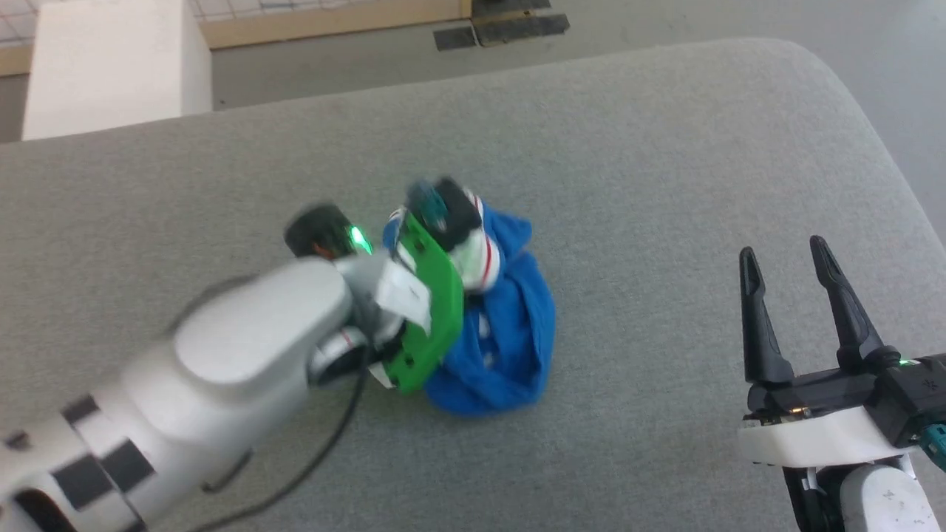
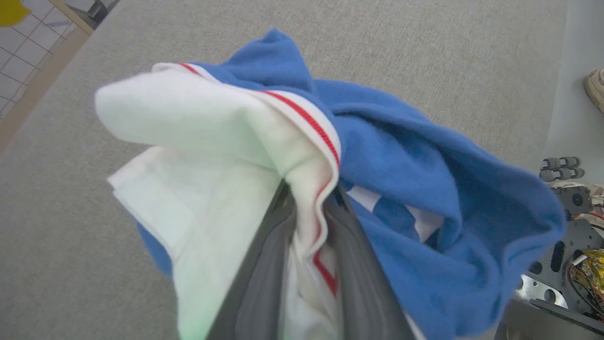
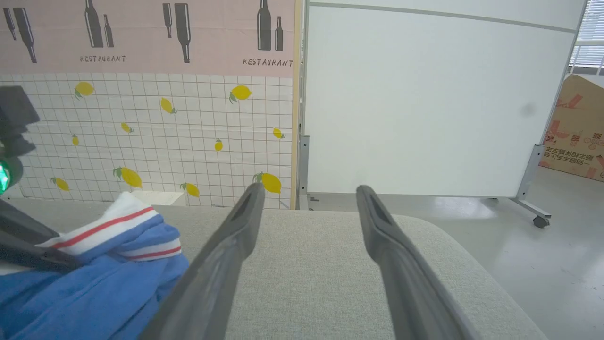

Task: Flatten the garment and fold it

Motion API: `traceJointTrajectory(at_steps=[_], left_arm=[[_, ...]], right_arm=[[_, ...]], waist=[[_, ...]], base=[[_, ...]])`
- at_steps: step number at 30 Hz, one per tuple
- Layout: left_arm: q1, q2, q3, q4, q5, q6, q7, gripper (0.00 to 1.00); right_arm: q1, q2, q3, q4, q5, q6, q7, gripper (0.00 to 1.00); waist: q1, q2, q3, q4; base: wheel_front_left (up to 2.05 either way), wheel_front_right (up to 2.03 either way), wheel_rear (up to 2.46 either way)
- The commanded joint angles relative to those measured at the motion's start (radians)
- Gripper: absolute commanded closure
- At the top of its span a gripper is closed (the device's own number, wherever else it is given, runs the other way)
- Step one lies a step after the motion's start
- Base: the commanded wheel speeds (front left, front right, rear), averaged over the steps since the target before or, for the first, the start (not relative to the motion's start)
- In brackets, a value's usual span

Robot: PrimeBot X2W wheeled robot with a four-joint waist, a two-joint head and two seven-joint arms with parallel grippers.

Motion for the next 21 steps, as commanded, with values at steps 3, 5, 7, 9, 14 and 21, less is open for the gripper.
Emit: traceJointTrajectory(at_steps=[3, 5, 7, 9, 14, 21], left_arm=[[0.103, -0.038, -0.014, 0.026, 0.017, 0.000, 0.009, 1.00], [0.164, -0.059, -0.015, 0.021, 0.049, 0.000, 0.046, 1.00], [0.210, -0.072, -0.016, 0.015, 0.076, 0.000, 0.073, 1.00], [0.238, -0.078, -0.016, 0.011, 0.088, 0.000, 0.087, 1.00], [0.232, -0.085, -0.016, 0.026, 0.114, 0.000, -0.024, 0.00], [0.206, -0.115, 0.043, 0.074, 0.202, 0.019, -0.404, 0.00]], right_arm=[[-0.016, 0.001, 0.003, -0.004, 0.017, -0.002, -0.002, 0.00], [-0.017, 0.001, 0.002, -0.003, 0.022, -0.002, -0.002, 0.00], [-0.018, 0.001, 0.000, -0.001, 0.022, -0.002, -0.002, 0.00], [-0.021, 0.001, -0.003, 0.003, 0.020, -0.002, -0.002, 0.00], [-0.016, 0.001, -0.005, 0.007, 0.016, -0.002, -0.002, 0.00], [0.024, 0.001, -0.013, 0.016, 0.003, -0.002, -0.002, 0.00]], waist=[[0.0001, -0.0001, 0.035, -0.026], [0.0001, -0.0001, 0.040, -0.022], [0.0001, -0.0001, 0.042, -0.015], [0.0001, -0.0001, 0.039, -0.007], [0.0001, -0.0001, 0.005, 0.023], [0.0001, -0.0001, -0.070, 0.069]], base=[[0.00, 0.00, 0.00], [0.00, 0.00, 0.00], [0.00, 0.00, 0.00], [0.00, 0.00, 0.00], [0.00, 0.00, 0.00], [0.00, 0.00, 0.00]])
